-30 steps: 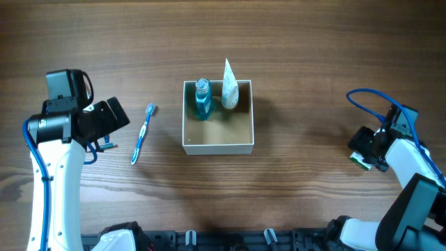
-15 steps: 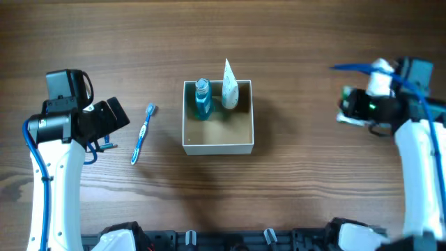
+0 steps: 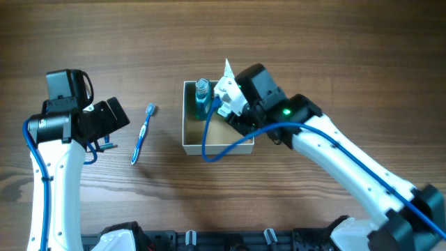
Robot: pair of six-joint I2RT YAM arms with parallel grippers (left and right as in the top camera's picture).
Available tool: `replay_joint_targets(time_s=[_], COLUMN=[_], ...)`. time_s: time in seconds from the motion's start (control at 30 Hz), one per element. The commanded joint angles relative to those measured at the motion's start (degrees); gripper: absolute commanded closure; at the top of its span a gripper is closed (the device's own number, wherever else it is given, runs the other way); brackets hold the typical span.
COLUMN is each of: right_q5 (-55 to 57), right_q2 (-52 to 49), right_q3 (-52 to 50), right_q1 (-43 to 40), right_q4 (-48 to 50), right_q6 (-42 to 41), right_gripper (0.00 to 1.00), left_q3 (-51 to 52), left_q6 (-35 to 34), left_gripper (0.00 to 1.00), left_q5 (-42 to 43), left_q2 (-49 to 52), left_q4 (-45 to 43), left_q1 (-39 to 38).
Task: Pack container
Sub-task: 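Grasp the small white card box with the right gripper and drop it in the box, then grasp the blue toothbrush with the left gripper and place it in the box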
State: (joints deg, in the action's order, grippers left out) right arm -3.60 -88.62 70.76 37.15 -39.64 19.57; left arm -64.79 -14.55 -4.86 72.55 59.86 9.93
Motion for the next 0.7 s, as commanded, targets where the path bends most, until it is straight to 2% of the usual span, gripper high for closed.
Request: replay_joint_targets(time_s=[0.0,0.07,0.1,0.23,0.3,0.33,0.37,0.47,0.57,0.67], right_q5=[0.2,-0.92,-0.92,1.42,10.27,13.38,15.23,14.45,6.23,6.05], right_q2=[-3.63,-3.76,-3.61,1.05,7.65,11.19,14.75,19.04,17.77,15.65], right_q3=[0.81,0.81,0.81,1.11,1.31,1.31,1.29,1.27,1.11,1.11], right_q1=[0.2,0.2,0.17,0.13,-0.61,-1.99,-4.85,-16.92,-26.43,-28.41], right_q4=[1.7,1.14,1.2,1.22,0.81,0.13,-1.18,-8.74,-14.88,-17.33], right_q6=[-0.7,-0.79,-1.4,-8.33,-17.2,-22.97,-29.46,-47.06,-48.89,-48.89], right_gripper=[0.48,0.13,0.0,0.0,0.0,0.0,0.0,0.0,0.0,0.0], left_q3=[-0.9,-0.9,-0.9,-0.9,-0.92,-0.92,-0.9,-0.9,-0.9,-0.9], left_q6=[-0.74,-0.72,-0.74,-0.72,0.68,5.79,8.81,18.97,20.17,20.72], left_gripper=[0.0,0.0,0.0,0.0,0.0,0.0,0.0,0.0,0.0,0.0], left_q5=[-0.79,-0.79,-0.79,-0.79,1.11,6.32,7.85,7.37,7.45,7.43], left_q2=[-0.11,-0.11,-0.11,-0.11,-0.24,-0.28,-0.09,3.34,10.71,19.93], left_q4=[0.0,0.02,0.0,-0.26,-1.62,-2.75,-4.35,-6.73,-7.54,-8.02], left_q1=[0.2,0.2,0.2,0.2,0.0,-0.61,-2.25,-7.43,-8.13,-8.13])
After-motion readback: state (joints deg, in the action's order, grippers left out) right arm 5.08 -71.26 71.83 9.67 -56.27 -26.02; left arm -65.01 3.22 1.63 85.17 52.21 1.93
